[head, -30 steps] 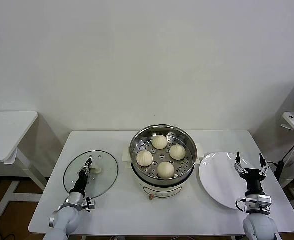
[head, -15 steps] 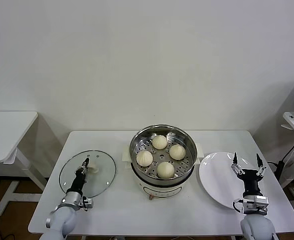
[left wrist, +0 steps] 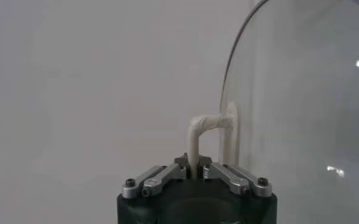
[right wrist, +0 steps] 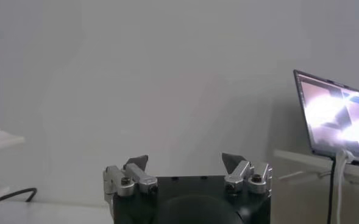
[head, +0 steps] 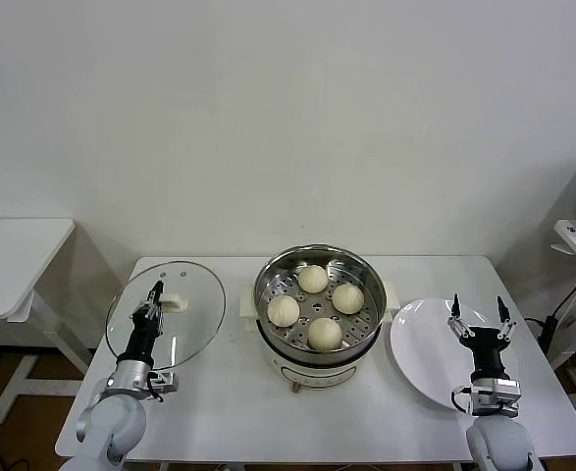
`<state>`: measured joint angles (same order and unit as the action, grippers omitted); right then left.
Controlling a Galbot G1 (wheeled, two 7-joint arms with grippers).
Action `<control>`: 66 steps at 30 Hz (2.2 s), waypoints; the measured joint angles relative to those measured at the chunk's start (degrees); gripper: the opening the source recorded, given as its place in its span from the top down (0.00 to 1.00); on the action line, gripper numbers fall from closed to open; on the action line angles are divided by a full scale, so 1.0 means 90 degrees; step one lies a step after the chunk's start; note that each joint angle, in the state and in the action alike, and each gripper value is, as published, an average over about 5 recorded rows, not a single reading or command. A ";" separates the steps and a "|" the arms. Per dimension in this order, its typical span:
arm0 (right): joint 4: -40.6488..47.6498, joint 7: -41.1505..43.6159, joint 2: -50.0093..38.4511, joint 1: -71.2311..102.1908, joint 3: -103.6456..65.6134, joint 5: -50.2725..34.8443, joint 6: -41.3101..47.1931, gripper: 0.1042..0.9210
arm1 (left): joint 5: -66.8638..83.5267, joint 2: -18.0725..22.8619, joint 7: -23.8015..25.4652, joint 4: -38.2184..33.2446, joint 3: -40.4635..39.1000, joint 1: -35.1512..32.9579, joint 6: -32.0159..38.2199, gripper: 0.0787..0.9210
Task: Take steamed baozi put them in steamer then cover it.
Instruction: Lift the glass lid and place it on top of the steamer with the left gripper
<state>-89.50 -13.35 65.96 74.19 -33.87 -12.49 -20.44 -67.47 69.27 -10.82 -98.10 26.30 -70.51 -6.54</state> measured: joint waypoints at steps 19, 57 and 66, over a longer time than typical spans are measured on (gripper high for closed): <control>0.0088 -0.0027 0.0094 -0.0090 -0.0020 0.0111 0.0091 0.12 | -0.0356 0.0266 0.1515 -0.2536 -0.1985 0.0395 -0.1947 0.86; 0.0662 -0.0017 0.0310 -0.0418 -0.0060 0.0294 0.0076 0.12 | -0.2428 0.2029 0.3036 -0.0454 -0.4451 0.2133 -0.3589 0.86; 0.0725 -0.0018 0.0307 -0.0435 -0.0084 0.0297 0.0076 0.12 | -0.2615 0.2255 0.3081 -0.0093 -0.4498 0.2215 -0.3612 0.86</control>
<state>-82.97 -13.52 68.73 70.27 -34.63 -9.81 -19.76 -91.00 89.56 16.91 -98.93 -14.19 -50.57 -39.05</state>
